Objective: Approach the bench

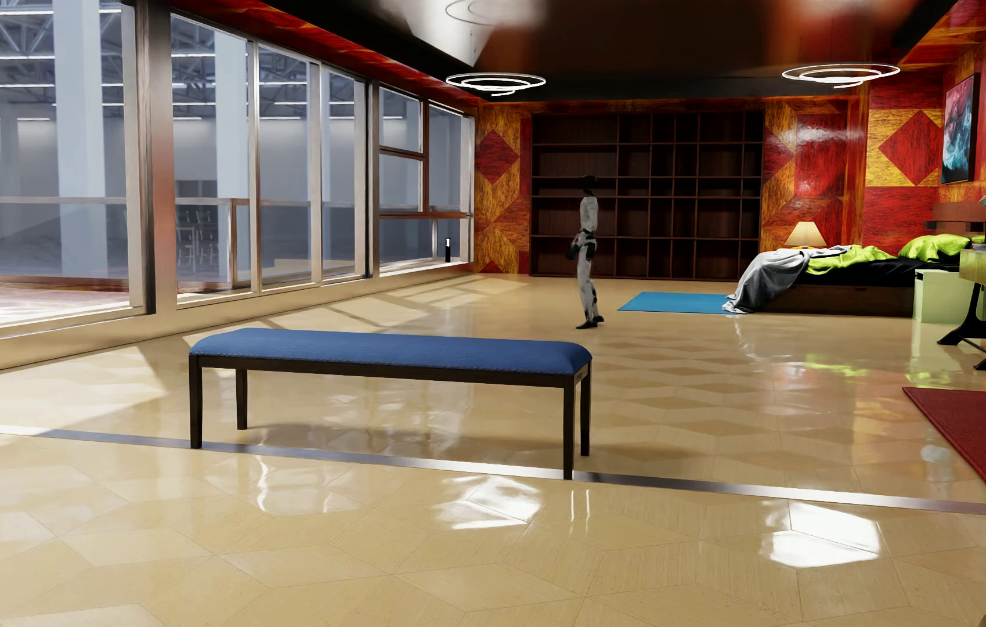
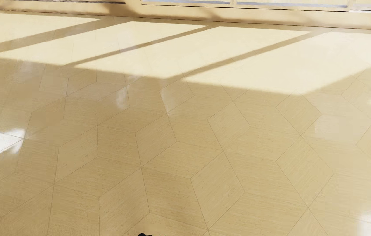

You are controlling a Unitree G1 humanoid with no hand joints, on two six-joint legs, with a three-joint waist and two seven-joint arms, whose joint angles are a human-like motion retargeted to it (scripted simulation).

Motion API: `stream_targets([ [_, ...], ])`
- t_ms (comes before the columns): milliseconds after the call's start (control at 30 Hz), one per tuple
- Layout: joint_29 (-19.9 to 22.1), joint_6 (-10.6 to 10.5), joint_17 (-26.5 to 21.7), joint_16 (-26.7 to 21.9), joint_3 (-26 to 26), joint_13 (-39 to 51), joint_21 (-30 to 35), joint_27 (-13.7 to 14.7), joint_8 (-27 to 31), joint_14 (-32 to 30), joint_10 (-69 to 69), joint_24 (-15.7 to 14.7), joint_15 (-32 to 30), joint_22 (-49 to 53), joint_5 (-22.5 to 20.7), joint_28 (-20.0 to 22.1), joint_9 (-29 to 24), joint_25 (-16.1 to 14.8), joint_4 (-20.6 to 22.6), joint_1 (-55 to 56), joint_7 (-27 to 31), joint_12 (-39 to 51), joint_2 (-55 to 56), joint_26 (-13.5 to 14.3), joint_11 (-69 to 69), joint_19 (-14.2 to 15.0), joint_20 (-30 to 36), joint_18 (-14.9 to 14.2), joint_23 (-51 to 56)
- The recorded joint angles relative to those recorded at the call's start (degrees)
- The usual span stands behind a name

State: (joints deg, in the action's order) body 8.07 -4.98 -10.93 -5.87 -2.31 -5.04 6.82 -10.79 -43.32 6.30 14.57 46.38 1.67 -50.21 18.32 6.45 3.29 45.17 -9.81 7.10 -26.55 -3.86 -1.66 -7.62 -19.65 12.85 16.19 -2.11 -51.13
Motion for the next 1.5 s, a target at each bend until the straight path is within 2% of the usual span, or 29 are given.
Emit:
stream_targets([
  [33,0.1,0.4,-0.1,0.2,-0.3,0.7,-0.1,0.2,-1.1,0.8,0.4,0.2,-0.4,-1.5,3.0,0.0,0.0,0.3,2.1,0.3,1.7,-0.1,0.0,-0.8,-3.3,0.4,-0.1,1.0,-0.3],
  [100,0.8,1.6,-0.9,1.3,-0.6,1.0,-1.0,1.5,-1.4,3.4,3.4,1.3,-1.7,-5.7,12.0,0.3,-0.8,0.0,7.0,1.4,5.3,0.8,2.0,-2.4,-15.3,-1.9,0.2,3.1,1.1],
  [167,1.1,3.8,-1.5,2.7,-0.3,1.3,-1.1,2.4,0.5,5.4,5.5,2.4,0.0,-8.0,21.8,0.2,-2.3,-0.8,13.2,1.2,8.9,1.8,4.7,-3.0,-27.9,-10.4,1.2,5.0,3.8],
  [200,1.5,4.9,-1.4,2.9,0.3,1.1,-1.3,2.8,5.9,5.8,5.8,2.7,3.4,-8.6,22.9,0.3,-3.1,-1.2,16.1,0.6,11.5,2.4,8.0,-2.9,-32.4,-12.1,1.4,5.9,5.4],
  [267,2.3,6.4,0.2,3.2,1.4,0.0,-2.0,3.2,18.2,6.3,6.7,1.1,6.6,-8.6,17.9,0.4,-4.0,-2.1,20.1,-0.5,17.7,3.1,14.8,-3.6,-35.8,-10.0,-0.7,7.2,7.7],
  [333,1.0,7.3,1.6,4.3,2.0,-1.0,-1.5,4.0,26.2,6.4,7.5,-4.6,9.5,-4.2,9.8,-1.4,-4.4,-2.4,22.5,-1.4,23.9,2.4,19.1,-3.3,-32.7,-10.8,-7.2,8.1,8.7],
  [400,-1.0,7.6,2.4,4.4,2.5,-0.8,0.2,4.6,36.7,6.3,7.4,-8.3,10.9,4.0,-1.3,-1.7,-4.8,-0.5,24.1,-2.9,30.0,0.7,23.5,1.4,-27.1,-11.0,-12.0,8.8,8.9],
  [467,-1.9,7.6,3.0,3.9,2.4,-1.0,1.5,4.3,47.1,6.1,6.8,-5.6,9.2,12.1,-12.6,7.5,-5.2,1.0,25.1,-4.7,35.5,-0.4,26.9,8.7,-20.3,-9.3,-12.9,9.6,8.7],
  [500,-2.2,7.6,3.0,4.3,2.1,-1.3,2.0,4.3,48.0,6.0,6.5,-4.8,7.0,15.1,-15.4,13.3,-5.4,1.5,25.6,-5.5,37.9,-0.8,28.4,11.8,-16.4,-9.4,-13.5,10.1,8.3],
  [533,-2.6,7.6,2.5,5.0,1.6,-1.9,2.8,4.2,46.0,5.8,6.1,-5.2,4.5,16.9,-16.5,16.7,-5.6,1.7,26.1,-6.2,39.9,-0.7,29.7,13.8,-12.0,-8.8,-13.8,10.6,8.3],
  [600,-3.3,7.5,1.5,5.3,0.8,-2.7,4.3,4.0,42.8,5.4,5.2,-5.7,0.0,19.0,-18.6,15.6,-5.9,1.9,27.0,-8.0,43.3,-0.1,31.1,15.5,-1.5,-5.3,-12.9,11.8,7.4],
  [700,-3.7,6.8,0.4,4.4,0.6,-2.6,5.1,2.7,48.5,5.1,4.6,-3.2,-2.7,19.0,-22.3,15.0,-6.4,2.1,27.8,-11.3,46.6,0.6,30.9,15.9,9.7,-0.4,-10.3,14.1,5.5],
  [767,-2.9,6.3,0.4,3.8,0.9,-2.7,3.8,1.5,50.7,5.0,4.9,-1.3,-3.7,15.0,-22.9,17.8,-6.4,1.8,28.4,-14.1,48.0,0.6,30.7,15.0,4.9,-2.7,-8.6,15.6,4.6],
  [800,-2.1,5.8,1.0,3.7,1.0,-3.0,2.5,1.0,49.7,3.7,4.9,-1.7,-6.0,11.3,-22.9,15.7,-6.1,1.2,27.9,-15.4,48.3,0.5,29.5,13.2,4.8,-6.1,-8.3,16.1,4.4],
  [833,-1.1,4.9,1.8,3.6,1.2,-3.2,1.2,0.6,47.7,1.6,5.8,-2.6,-8.4,6.8,-22.6,11.0,-5.7,0.6,27.3,-16.5,47.6,0.5,27.7,10.2,5.4,-7.2,-8.3,16.3,4.2],
  [900,0.6,2.5,3.4,2.3,1.6,-3.1,-1.2,0.6,45.5,-5.3,10.2,-0.4,-7.4,-1.8,-23.5,0.9,-4.7,-0.5,26.1,-16.4,45.4,-0.2,24.8,2.1,5.7,-6.7,-6.0,16.6,3.0],
  [933,0.9,1.2,3.8,0.7,2.1,-2.9,-2.2,1.5,44.8,-10.4,13.9,3.5,-5.5,-6.0,-24.2,-4.3,-4.2,-0.6,25.6,-15.1,44.0,-0.3,23.5,0.3,5.3,-6.6,-2.0,14.9,1.7],
  [967,1.0,0.3,4.4,-0.7,2.8,-2.3,-3.1,2.1,43.7,-14.5,19.6,8.2,-3.5,-9.7,-24.7,-9.2,-3.9,-0.4,25.1,-12.8,43.2,-0.5,22.7,0.9,4.2,-7.8,3.2,7.4,0.6],
  [1000,1.4,-0.4,5.3,-2.6,3.7,-2.0,-4.3,2.8,41.8,-17.4,26.7,11.8,-1.2,-12.1,-25.0,-14.2,-3.8,-0.3,24.4,-9.5,42.6,-0.1,22.5,3.4,2.0,-9.5,7.6,-5.1,0.3],
  [1033,2.5,-0.9,6.6,-5.0,5.1,-1.9,-5.7,3.7,39.0,-20.6,35.3,13.5,1.6,-12.9,-24.8,-18.4,-3.8,-0.7,22.8,-5.0,37.9,0.6,22.7,6.2,-0.9,-10.9,9.7,-11.8,0.5],
  [1067,4.1,-1.2,8.2,-7.3,6.5,-2.0,-7.1,4.8,35.9,-21.7,43.9,13.0,4.2,-12.3,-24.3,-20.9,-4.0,-1.3,19.4,0.1,32.8,1.3,22.2,7.8,-3.0,-12.2,9.2,-12.1,0.9],
  [1100,5.4,-1.7,9.4,-8.8,7.1,-2.0,-8.1,5.9,33.4,-17.0,50.4,10.8,6.3,-10.5,-24.0,-20.7,-4.2,-1.6,16.8,4.6,32.9,1.8,20.6,7.7,-3.8,-13.1,6.2,-12.1,1.0],
  [1133,6.0,-2.1,10.2,-9.2,7.1,-1.9,-8.1,6.6,31.3,-13.3,54.9,7.5,8.3,-7.8,-24.1,-17.0,-4.5,-1.4,13.3,9.0,33.7,1.9,18.7,5.7,-4.3,-13.8,0.8,-12.2,0.7],
  [1200,4.9,-2.7,10.4,-6.5,6.1,-1.4,-6.2,7.8,28.1,-6.6,57.3,-0.8,12.0,0.3,-24.3,-2.4,-5.0,0.4,8.1,17.1,32.7,1.4,14.5,1.5,-4.8,-14.5,-12.2,-6.3,-0.1],
  [1233,3.8,-2.7,9.8,-4.6,5.3,-1.0,-4.7,8.7,27.0,-3.0,55.2,-3.9,13.9,4.6,-24.3,4.0,-5.1,1.4,7.4,20.8,32.9,1.0,12.4,1.3,-4.9,-14.5,-15.6,-3.8,-0.2],
  [1267,2.3,-2.6,9.5,-3.7,4.4,0.1,-3.2,8.6,26.1,-0.2,50.8,-5.2,15.6,8.0,-24.2,7.2,-5.2,2.1,7.1,23.7,33.0,0.8,10.2,1.9,-4.8,-14.4,-16.2,-2.6,0.7],
  [1333,1.4,-1.9,8.2,-3.7,2.6,1.5,-1.0,9.0,25.1,2.5,36.1,-4.3,18.2,12.8,-23.7,6.9,-5.2,2.6,6.9,27.2,32.4,0.2,5.5,3.7,-3.2,-13.8,-13.2,0.0,3.0],
  [1433,1.0,0.0,5.6,-2.9,-0.3,4.1,1.4,9.2,25.6,-8.9,6.2,-2.4,20.0,15.8,-22.9,4.0,-4.8,2.2,8.6,27.2,34.8,-3.0,-1.4,5.9,1.5,-12.8,-11.3,1.4,5.1],
  [1500,0.0,1.3,3.8,-0.5,-1.6,6.7,3.5,8.1,27.0,-9.8,-1.1,-0.6,20.9,14.0,-22.0,5.4,-4.8,2.6,9.0,26.5,36.1,-5.9,-6.0,4.9,2.8,-11.7,-13.2,-2.6,5.3],
])
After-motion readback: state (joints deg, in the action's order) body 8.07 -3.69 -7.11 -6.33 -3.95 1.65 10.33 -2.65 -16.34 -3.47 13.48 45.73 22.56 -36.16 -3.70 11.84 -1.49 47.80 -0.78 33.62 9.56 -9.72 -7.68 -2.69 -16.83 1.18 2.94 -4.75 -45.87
